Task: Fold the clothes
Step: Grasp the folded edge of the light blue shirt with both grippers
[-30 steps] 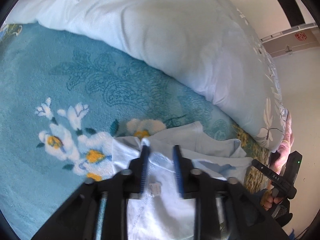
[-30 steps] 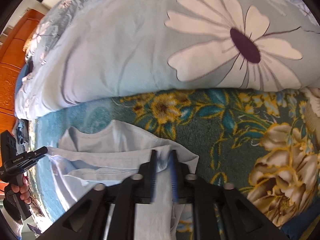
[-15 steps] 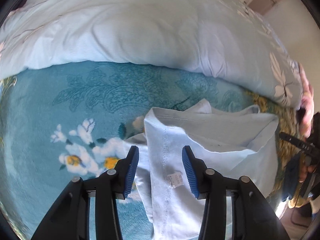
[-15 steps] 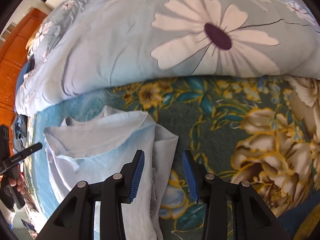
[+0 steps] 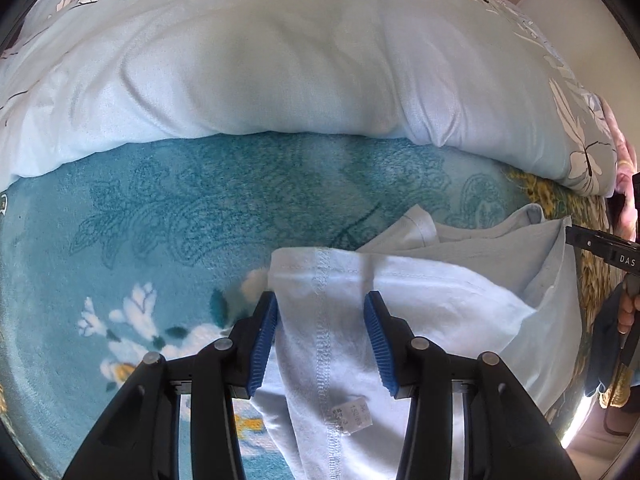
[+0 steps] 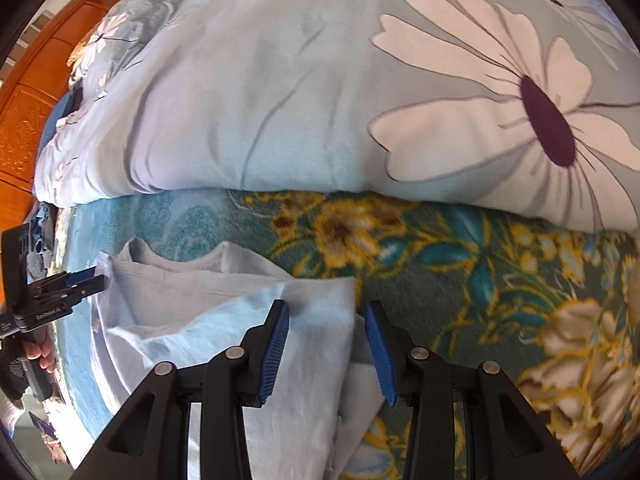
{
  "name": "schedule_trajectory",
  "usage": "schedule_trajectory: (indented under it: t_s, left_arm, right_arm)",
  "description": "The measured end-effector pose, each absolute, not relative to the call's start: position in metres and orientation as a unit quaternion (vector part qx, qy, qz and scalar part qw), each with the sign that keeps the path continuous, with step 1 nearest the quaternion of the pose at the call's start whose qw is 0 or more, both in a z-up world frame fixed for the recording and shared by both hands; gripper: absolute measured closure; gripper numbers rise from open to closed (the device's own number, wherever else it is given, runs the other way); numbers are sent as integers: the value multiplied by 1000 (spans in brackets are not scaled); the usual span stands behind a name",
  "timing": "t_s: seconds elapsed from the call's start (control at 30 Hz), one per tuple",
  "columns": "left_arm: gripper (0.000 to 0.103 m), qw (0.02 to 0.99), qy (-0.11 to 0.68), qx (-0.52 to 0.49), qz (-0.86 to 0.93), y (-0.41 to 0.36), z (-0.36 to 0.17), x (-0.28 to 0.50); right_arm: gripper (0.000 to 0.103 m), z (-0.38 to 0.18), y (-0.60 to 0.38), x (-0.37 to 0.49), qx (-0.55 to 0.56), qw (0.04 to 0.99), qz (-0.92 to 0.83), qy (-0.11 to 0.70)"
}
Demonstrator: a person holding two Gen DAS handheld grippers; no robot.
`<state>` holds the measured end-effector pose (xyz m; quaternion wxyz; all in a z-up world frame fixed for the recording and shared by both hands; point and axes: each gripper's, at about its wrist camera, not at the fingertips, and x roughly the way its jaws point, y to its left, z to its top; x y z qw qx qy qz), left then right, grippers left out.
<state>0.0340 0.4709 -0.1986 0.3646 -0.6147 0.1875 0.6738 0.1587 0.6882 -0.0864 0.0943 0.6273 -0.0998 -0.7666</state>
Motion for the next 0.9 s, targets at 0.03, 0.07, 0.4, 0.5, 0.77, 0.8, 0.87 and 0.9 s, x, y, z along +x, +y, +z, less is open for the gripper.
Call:
schedule_trajectory:
  t_s: [0.03, 0.07, 0.4, 0.5, 0.77, 0.8, 0.87, 0.9]
  left_arm:
    - [57, 367, 189, -613, 674, 471, -199, 34]
    - [57, 369, 193, -610, 674, 472, -199, 35]
    - [92, 385, 202, -594, 677, 479, -200, 44]
    - [94, 395, 156, -587, 689, 469, -187, 44]
    - [94, 370, 96, -603, 700, 439, -191, 28]
    - [94, 359, 87, -610, 701, 435, -195, 24]
    - [94, 345, 69, -622, 699, 430, -203, 18]
    - [94, 341, 71, -625, 698, 430, -207, 17]
  right_arm:
    - [60, -86, 686, 157, 627, 97, -767, -97]
    - [62, -86, 684, 155, 627, 100, -767, -95]
    - [92, -79, 686, 157, 618, 113, -771, -105]
    - [94, -74, 684, 160, 610, 116, -776, -110]
    - [95, -65, 700, 160, 605, 96, -782, -118]
    - [96, -68, 702, 159, 608, 94, -779, -120]
    - [97, -77, 702, 157, 618, 90, -772, -118]
    - [97, -80, 702, 156, 620, 88, -771, -116]
